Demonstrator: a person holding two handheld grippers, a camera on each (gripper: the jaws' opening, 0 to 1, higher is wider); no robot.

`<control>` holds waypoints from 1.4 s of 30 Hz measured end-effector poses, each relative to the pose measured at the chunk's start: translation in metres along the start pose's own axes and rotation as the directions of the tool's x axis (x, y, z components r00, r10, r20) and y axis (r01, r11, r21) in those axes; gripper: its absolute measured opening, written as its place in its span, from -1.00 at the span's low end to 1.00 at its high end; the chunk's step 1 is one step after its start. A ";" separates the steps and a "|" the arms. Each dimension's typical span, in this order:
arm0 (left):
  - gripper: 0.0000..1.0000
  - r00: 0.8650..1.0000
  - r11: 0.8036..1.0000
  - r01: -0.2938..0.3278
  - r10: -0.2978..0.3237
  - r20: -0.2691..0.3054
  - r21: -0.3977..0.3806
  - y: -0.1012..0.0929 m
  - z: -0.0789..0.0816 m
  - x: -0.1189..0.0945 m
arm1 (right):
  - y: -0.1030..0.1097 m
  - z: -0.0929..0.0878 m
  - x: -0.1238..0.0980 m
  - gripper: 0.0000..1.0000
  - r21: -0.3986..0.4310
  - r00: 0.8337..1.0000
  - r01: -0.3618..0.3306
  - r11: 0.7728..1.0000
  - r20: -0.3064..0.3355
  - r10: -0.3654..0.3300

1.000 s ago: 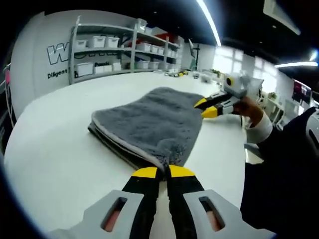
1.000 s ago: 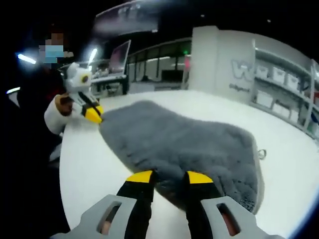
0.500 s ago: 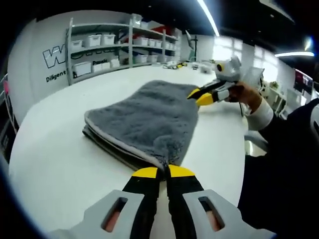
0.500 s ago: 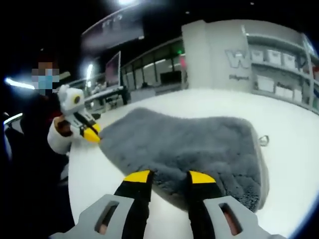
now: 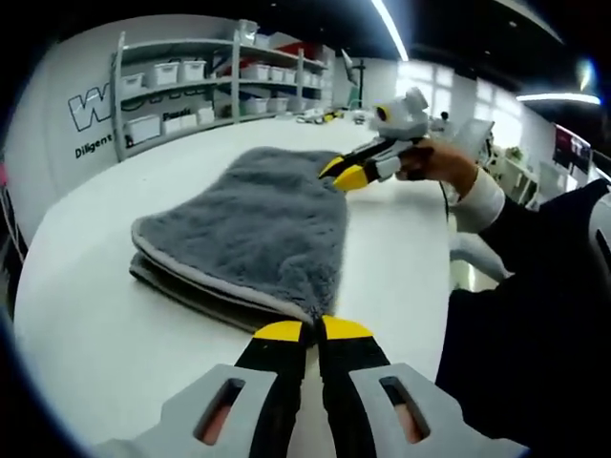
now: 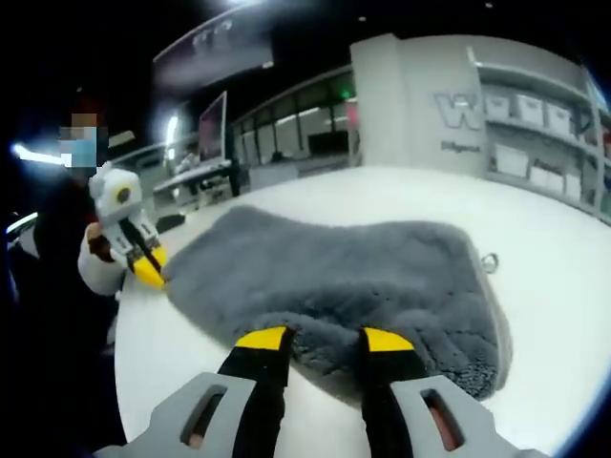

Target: Open the folded towel by lifting each exposed corner and separating the folded layers until the towel lies flat within the target outline without major curled edges

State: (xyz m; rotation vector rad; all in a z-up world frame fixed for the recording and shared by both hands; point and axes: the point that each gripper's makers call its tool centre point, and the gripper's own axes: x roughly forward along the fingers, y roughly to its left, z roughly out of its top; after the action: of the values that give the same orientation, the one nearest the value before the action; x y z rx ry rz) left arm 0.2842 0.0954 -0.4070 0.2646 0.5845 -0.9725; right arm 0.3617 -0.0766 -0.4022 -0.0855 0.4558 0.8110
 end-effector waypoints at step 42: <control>-0.92 0.999 0.998 0.046 -0.045 0.029 -0.052 -0.012 -0.002 0.002 | -0.088 -0.005 -0.024 -0.97 -0.025 0.962 0.273 0.962 0.021 -0.273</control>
State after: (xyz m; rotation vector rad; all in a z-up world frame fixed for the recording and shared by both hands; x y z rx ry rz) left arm 0.2739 0.0886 -0.4093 0.1911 0.5918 -1.0016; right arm 0.4084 -0.1552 -0.4049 -0.1631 0.4061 0.5459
